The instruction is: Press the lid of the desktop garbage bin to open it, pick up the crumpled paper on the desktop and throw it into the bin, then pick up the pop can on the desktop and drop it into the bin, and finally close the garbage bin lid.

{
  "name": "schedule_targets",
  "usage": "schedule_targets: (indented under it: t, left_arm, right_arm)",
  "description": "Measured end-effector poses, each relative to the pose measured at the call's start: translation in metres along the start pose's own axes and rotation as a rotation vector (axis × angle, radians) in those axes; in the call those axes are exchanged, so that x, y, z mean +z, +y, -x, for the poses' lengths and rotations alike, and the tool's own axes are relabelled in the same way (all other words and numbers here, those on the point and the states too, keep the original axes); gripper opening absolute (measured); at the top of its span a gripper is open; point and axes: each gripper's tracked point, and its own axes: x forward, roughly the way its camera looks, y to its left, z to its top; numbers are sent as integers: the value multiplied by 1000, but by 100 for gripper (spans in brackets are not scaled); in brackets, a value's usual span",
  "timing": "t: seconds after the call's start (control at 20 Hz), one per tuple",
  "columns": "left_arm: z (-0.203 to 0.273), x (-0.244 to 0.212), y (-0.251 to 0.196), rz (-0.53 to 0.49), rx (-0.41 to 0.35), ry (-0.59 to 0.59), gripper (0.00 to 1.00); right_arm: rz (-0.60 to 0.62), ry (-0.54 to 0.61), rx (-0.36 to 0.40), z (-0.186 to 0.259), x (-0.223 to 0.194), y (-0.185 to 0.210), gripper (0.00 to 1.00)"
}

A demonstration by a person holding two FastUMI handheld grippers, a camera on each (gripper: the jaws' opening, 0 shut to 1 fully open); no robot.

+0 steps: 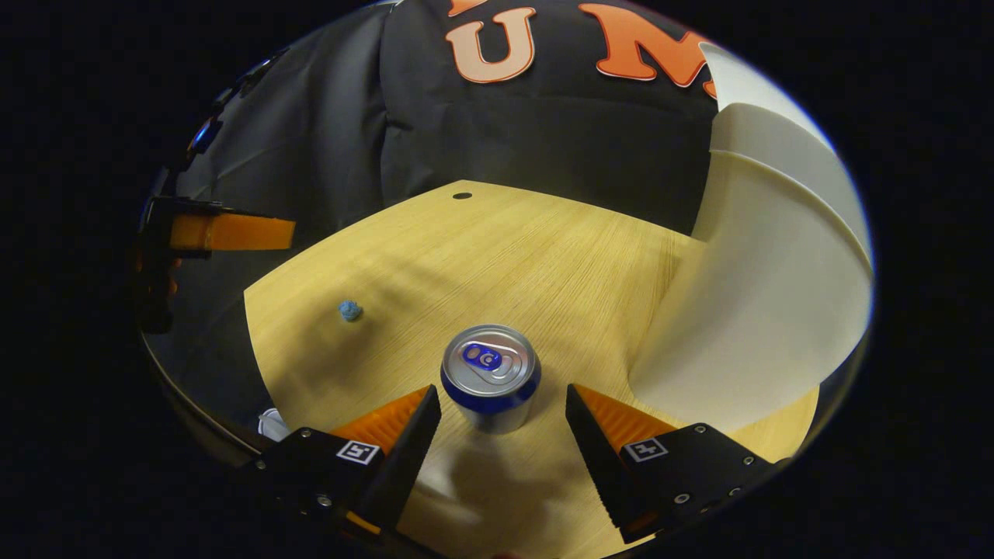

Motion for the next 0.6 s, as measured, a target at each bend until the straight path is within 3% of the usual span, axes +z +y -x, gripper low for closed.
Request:
schedule_targets:
  t: [0.2, 0.25, 0.3, 0.45, 0.5, 0.6]
  left_arm:
    - [-22, -18, -1, -67, 8, 42, 95]
    - [-25, -25, -3, -68, 3, 65, 100]
    - [-30, -32, -5, -65, -2, 87, 94]
    - [-54, -53, 5, -52, -15, 153, 94]
    - [-60, -59, 7, -47, -18, 179, 99]
    - [-75, -68, 12, -46, -26, 215, 100]
  right_arm:
    - [0, 12, 1, -11, -4, 1, 98]
    - [-5, 12, 1, -13, -4, 2, 99]
    - [-10, 12, 2, -15, -3, 2, 98]
    - [-16, 18, -6, -22, -4, 3, 99]
    - [-20, 22, -6, -24, -5, 2, 98]
    - [-26, 27, -11, -28, -5, 2, 98]
